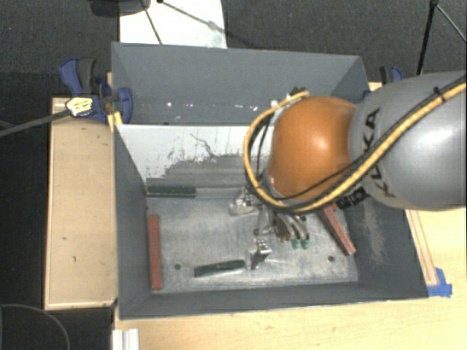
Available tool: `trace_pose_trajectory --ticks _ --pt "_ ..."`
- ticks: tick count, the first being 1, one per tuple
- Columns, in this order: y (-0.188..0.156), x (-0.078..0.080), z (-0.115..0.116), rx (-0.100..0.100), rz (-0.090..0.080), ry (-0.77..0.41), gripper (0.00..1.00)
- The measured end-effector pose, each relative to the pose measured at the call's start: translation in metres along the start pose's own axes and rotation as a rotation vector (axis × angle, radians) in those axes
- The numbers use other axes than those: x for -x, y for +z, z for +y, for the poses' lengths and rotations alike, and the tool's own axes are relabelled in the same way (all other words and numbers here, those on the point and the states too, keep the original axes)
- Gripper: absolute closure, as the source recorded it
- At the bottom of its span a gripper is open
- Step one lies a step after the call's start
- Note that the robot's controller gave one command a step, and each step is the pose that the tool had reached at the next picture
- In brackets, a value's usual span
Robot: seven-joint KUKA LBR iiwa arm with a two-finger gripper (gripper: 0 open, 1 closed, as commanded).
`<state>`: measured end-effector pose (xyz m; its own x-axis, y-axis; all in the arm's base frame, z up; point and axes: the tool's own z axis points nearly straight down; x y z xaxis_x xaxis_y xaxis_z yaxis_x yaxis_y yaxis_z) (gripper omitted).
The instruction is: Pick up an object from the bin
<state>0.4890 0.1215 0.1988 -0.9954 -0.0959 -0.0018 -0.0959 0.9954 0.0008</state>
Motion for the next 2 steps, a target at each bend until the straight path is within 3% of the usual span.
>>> trace_pose_trajectory --ticks 1,2 --pt "0.055 0.004 0.006 0.001 -0.007 0.040 0.00" --pt "0.125 0.025 -0.012 0.002 -0.009 0.052 1.00"
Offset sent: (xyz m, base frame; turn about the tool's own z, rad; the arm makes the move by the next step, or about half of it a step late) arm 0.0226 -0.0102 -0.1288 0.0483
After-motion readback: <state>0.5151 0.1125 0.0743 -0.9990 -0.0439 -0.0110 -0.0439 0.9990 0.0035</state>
